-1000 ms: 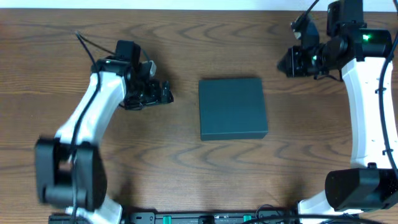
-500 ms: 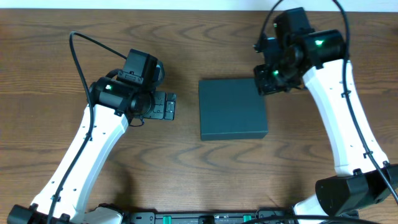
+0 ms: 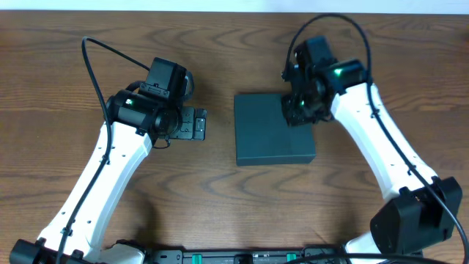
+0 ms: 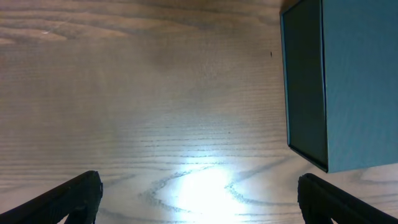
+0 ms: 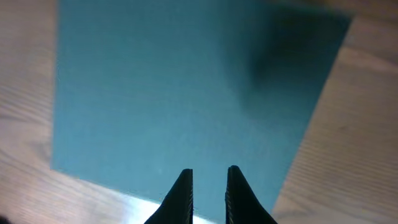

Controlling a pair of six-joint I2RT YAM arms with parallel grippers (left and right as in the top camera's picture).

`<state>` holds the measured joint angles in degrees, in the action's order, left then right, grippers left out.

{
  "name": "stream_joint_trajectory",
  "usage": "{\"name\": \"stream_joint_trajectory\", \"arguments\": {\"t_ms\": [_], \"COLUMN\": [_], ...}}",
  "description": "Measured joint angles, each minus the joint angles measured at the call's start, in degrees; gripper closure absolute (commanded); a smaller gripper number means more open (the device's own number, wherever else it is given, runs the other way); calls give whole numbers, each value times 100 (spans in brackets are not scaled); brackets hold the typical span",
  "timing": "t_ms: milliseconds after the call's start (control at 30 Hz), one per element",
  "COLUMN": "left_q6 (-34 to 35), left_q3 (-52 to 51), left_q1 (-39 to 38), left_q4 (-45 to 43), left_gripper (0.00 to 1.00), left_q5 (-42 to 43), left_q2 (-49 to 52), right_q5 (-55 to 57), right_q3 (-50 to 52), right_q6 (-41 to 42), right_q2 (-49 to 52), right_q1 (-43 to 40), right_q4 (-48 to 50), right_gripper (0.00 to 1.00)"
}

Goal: Pack container

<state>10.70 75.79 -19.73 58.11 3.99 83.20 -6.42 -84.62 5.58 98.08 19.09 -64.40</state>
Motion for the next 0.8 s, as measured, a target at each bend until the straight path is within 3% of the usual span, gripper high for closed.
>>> {"name": "stream_joint_trajectory", "arguments": {"t_ms": [267, 800], "left_q6": [0, 0], "left_q3": [0, 0], "left_q1": [0, 0], "left_q4": [-2, 0], "left_gripper": [1, 1], "left_q5": [-15, -13], "left_q2": [0, 0], "right_q5": [7, 20], "right_q3": [890, 1460], "right_q6": [35, 35], "right_q2": [0, -162], "right_q1": [0, 0], "right_q4": [647, 1266], "right_gripper": [92, 89]}}
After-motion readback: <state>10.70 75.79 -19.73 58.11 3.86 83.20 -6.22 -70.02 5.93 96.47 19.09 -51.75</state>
